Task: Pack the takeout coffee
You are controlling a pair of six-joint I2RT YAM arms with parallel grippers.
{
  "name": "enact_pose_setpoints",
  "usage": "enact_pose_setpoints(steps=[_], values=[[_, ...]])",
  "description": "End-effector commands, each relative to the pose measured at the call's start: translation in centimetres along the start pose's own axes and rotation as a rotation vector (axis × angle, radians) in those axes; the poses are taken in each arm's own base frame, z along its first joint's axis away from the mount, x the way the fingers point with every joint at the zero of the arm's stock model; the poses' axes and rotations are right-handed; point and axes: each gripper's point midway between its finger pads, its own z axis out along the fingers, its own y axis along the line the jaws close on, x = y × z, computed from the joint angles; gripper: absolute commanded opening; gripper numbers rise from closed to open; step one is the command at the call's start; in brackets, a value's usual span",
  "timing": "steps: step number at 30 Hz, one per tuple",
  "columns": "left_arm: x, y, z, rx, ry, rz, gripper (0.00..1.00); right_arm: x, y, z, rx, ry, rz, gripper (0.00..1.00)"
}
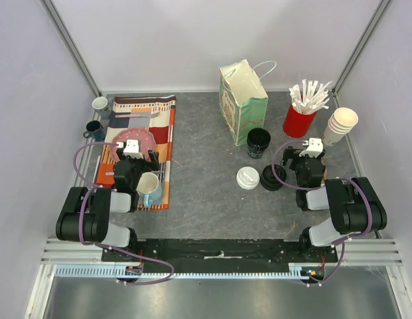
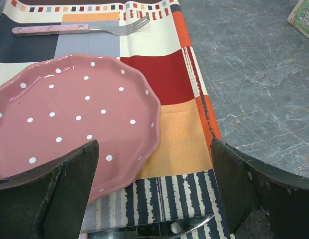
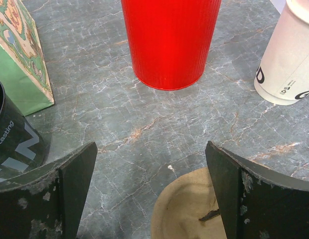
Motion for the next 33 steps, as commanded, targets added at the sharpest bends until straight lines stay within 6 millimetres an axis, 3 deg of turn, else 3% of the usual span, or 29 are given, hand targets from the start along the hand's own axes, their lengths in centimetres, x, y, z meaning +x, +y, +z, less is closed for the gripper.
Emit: enact_pose_setpoints(steps=[1,6,14,17,27,33], values=[[-1.8,0.6,0.6,-0.027,-0.059,0.038,1.0,-1.4,0.2,0.6,0.001,-0.044,-0.002,0.98],[-1.7,0.6,0.6,-0.028,-0.055,0.038,1.0,-1.5,0.2,0.5,-0.001,-0.05,-0.001,0.99],[-1.5,0.8,0.5,-0.038,-0.044,0.037,1.0,-3.2,0.0,0.1,0.011,-0.058,0.006,0.98],[-3.2,1.7,0.8,-0.081,-0.042,0.008,1.0,-3.7,0.0,-0.2,0.015,-0.072,0.008,0.98],[-4.3,0.4,1.0,0.004,-0.015,0.033,1.0,-6.5,-0.3,-1.3,0.027,-0.132,0.037,0.98],[-6.4,0.2,1.3,0.024,-0.026,0.072,1.0,-9.1,1.6,-1.8,-0.078,-0.177,0.065,0.98]])
